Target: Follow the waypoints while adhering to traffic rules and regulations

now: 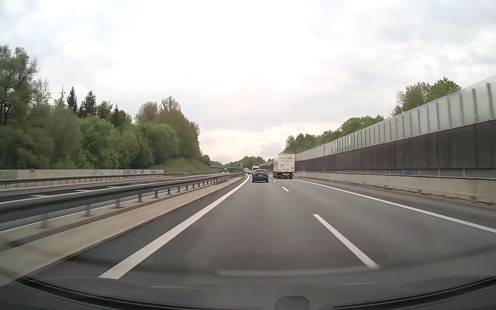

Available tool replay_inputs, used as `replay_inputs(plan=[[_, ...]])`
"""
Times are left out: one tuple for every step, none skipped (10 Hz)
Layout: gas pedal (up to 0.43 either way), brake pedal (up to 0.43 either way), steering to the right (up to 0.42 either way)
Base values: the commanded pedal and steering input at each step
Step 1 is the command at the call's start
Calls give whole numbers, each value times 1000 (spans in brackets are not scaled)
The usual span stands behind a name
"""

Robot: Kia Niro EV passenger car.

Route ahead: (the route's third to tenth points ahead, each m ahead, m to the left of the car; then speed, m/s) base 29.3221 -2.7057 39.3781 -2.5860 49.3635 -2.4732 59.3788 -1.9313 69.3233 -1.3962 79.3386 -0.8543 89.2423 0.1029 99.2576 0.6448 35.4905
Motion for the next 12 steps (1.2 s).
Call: replay_inputs(plan=[[0, 0, -6], [0, 0, -6], [0, 0, -6], [0, 0, -6], [0, 0, -6], [0, 0, -6], [0, 0, -6], [0, 0, -6], [0, 0, -6], [0, 0, -6], [0, 0, -6], [0, 0, -6]])
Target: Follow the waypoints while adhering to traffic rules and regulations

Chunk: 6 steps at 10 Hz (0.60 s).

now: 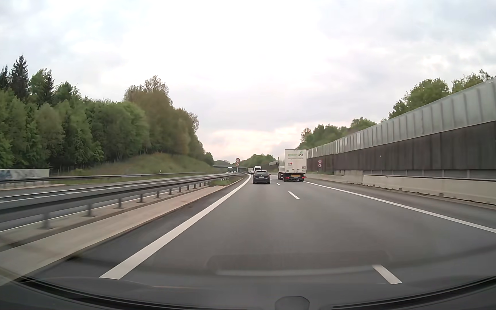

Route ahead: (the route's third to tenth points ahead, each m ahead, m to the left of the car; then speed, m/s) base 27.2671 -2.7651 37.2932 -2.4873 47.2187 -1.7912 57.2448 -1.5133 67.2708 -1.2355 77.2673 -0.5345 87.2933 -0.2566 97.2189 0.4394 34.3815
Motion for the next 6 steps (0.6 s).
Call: replay_inputs(plan=[[0, 0, -6], [0, 0, -6], [0, 0, -6], [8, 0, -6], [28, 0, -6], [28, 0, -6]])
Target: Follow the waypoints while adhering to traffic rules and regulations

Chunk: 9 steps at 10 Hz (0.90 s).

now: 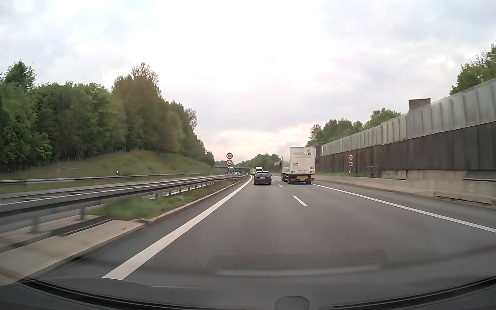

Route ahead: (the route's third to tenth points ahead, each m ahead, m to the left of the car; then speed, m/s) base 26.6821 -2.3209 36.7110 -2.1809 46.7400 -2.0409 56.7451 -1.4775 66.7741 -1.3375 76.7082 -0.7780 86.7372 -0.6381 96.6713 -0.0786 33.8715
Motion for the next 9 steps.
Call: replay_inputs(plan=[[47, 0, -6], [59, 0, -6], [87, 0, -4], [138, 0, -3], [150, 0, -4], [150, 0, -4], [150, 0, -4], [150, 0, -4], [150, 0, -4]])
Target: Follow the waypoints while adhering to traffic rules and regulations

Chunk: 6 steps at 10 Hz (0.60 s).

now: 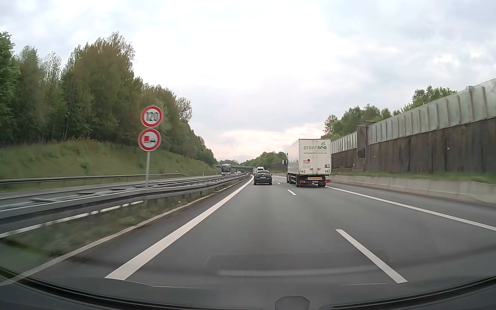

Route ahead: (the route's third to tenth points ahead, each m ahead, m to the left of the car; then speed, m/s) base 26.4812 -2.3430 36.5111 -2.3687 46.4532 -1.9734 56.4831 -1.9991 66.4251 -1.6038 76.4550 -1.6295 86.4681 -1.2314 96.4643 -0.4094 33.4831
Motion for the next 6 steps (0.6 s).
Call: replay_inputs(plan=[[150, 0, -4], [150, 0, -4], [150, 0, -4], [150, 0, -4], [150, 0, -4], [150, 0, -4]])
